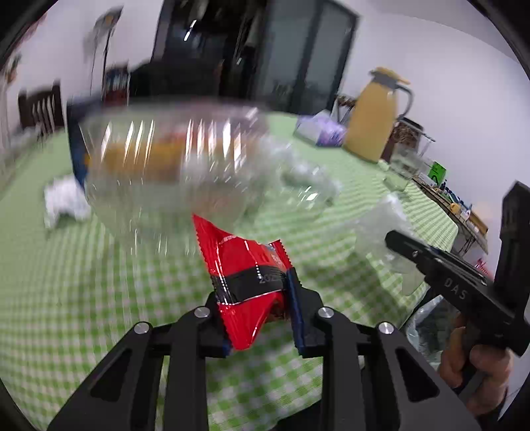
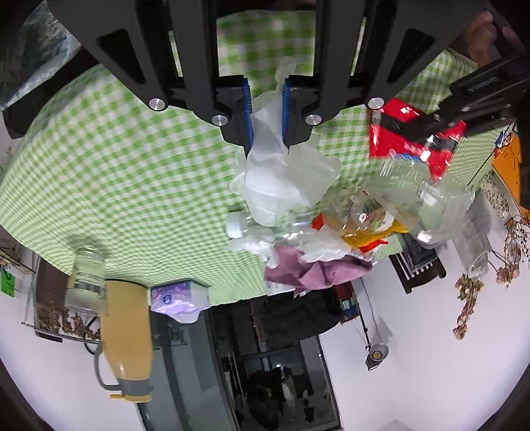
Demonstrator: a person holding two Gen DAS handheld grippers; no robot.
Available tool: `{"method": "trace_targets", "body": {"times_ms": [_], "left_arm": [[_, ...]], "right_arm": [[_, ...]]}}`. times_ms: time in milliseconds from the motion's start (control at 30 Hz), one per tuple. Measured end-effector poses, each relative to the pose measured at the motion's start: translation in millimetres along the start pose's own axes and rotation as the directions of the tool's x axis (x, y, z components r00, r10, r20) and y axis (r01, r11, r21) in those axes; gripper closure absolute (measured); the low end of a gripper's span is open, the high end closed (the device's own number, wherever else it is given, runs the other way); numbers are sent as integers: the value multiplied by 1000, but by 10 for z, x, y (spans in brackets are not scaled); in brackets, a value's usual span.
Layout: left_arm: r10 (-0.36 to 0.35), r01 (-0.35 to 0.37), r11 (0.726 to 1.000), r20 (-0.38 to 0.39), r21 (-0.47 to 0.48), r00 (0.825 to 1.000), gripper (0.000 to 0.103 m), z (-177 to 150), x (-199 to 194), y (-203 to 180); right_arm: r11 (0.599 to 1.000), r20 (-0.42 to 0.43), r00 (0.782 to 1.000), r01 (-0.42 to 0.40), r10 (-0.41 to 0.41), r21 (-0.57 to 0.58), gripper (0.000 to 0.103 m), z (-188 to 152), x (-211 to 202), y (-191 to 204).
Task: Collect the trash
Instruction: 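Grasp the red snack wrapper with the left tool while the right tool grasps the white plastic bag, then carry the red wrapper and white bag with both tools over the trash bin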
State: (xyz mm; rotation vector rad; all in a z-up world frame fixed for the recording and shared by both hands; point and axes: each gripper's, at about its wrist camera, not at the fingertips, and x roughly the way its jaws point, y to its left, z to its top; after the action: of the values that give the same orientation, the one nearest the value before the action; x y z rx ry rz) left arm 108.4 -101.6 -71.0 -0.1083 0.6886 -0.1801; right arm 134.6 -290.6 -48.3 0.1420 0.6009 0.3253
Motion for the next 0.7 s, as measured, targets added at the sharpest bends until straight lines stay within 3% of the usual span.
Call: {"method": "trace_targets", "body": {"times_ms": [100, 233, 533, 700], "left_arm": [[44, -56, 991, 99, 120, 994, 80, 74, -140, -261], [51, -76, 983, 149, 166, 988, 80, 250, -163, -463], [59, -108, 964, 200, 244, 978, 80, 347, 43, -745], [7, -53, 964, 174, 262, 985, 80, 364, 149, -951]], "right_arm": [[1000, 19, 1000, 5, -5, 3, 89, 11, -70, -53], [1000, 42, 999, 15, -15, 7, 89, 24, -147, -116], [996, 65, 996, 60, -64, 61, 89, -21, -281, -480], [991, 67, 992, 99, -105, 91, 89, -62, -363, -703]]}}
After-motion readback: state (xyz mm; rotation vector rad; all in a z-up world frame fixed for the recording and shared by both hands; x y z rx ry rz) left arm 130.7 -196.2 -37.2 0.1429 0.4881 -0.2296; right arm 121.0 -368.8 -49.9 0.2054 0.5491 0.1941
